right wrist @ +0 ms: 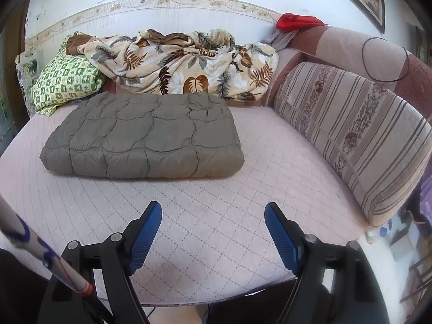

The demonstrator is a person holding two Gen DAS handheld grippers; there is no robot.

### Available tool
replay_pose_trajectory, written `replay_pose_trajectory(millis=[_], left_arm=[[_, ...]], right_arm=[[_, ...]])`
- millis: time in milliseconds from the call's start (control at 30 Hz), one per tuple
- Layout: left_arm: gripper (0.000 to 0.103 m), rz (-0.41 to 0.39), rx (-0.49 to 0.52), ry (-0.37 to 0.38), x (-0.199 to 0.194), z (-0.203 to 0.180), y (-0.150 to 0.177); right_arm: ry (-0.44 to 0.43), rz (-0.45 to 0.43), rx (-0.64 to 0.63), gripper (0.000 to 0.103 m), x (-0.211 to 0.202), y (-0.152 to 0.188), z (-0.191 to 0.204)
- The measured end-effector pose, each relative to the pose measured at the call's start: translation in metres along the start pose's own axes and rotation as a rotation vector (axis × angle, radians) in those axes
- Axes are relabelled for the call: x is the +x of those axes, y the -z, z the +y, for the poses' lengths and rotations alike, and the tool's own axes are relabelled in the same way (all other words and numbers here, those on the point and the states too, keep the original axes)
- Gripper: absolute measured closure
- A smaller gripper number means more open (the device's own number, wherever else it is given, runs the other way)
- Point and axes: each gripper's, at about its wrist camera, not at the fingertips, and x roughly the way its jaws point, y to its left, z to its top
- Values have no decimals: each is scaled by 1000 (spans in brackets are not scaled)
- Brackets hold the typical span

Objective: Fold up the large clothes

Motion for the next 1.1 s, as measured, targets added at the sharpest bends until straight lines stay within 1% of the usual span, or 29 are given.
replay_pose_trajectory(millis=[200,500,700,867,1100], left_arm=[[9,10,15,-28,4,-2,2],[9,68,17,-56,20,0,7],[9,125,9,-97,36,4,11],[9,144,10,-135,42,8,15],[9,185,-1,-144,51,14,18]], right_arm=[[-3,20,-15,21,5,5,6],[-6,46,-46,21,13,10,17],[-12,70,-63,21,21,14,23],[-16,93,-80,20,28,18,29],[-23,98,-110,20,28,20,40]])
